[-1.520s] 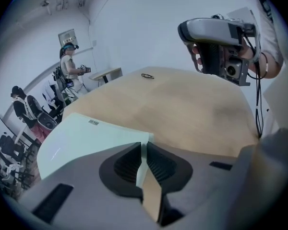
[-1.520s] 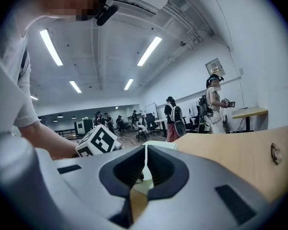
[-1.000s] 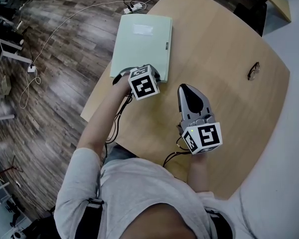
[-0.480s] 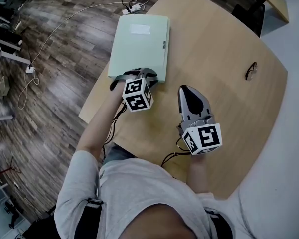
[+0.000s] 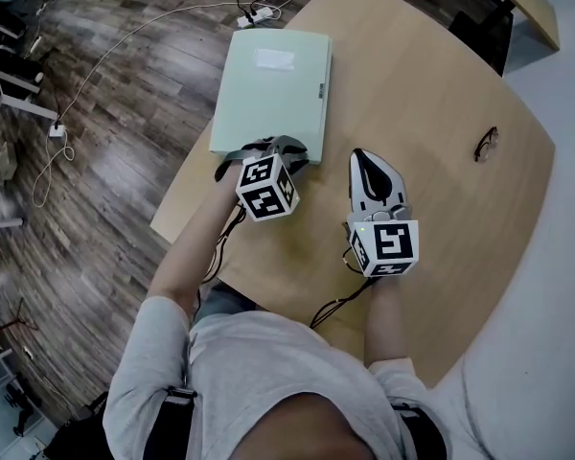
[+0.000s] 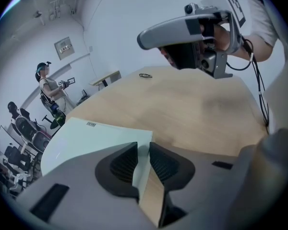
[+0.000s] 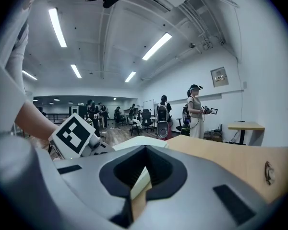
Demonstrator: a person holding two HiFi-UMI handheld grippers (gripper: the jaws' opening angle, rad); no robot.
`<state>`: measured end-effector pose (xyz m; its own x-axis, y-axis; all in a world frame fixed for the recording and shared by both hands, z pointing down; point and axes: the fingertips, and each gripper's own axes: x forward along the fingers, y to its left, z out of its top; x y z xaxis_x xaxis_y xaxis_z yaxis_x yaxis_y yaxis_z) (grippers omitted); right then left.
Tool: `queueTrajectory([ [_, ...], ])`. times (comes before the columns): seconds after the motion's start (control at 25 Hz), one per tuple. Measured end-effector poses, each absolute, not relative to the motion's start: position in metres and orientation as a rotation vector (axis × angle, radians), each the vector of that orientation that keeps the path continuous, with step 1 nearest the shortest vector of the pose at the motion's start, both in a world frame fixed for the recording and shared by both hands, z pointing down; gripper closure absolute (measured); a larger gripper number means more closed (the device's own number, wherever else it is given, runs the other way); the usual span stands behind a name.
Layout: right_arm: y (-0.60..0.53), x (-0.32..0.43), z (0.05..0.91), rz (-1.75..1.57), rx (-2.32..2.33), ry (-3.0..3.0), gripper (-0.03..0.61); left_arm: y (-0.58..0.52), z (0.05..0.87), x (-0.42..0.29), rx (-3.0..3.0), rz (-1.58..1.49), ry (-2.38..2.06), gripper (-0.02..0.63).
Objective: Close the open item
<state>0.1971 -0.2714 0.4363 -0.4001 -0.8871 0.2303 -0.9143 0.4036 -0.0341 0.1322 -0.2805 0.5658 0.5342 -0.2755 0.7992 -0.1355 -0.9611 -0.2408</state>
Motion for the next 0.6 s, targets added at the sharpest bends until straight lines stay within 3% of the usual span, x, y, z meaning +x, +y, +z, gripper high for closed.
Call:
queueTrajectory([
  [0.6, -0.342, 0.199, 0.442, 0.462, 1.393, -2.522, 0.571, -0.285, 0.558, 0.126, -2.935, -1.213, 0.450, 0.537],
])
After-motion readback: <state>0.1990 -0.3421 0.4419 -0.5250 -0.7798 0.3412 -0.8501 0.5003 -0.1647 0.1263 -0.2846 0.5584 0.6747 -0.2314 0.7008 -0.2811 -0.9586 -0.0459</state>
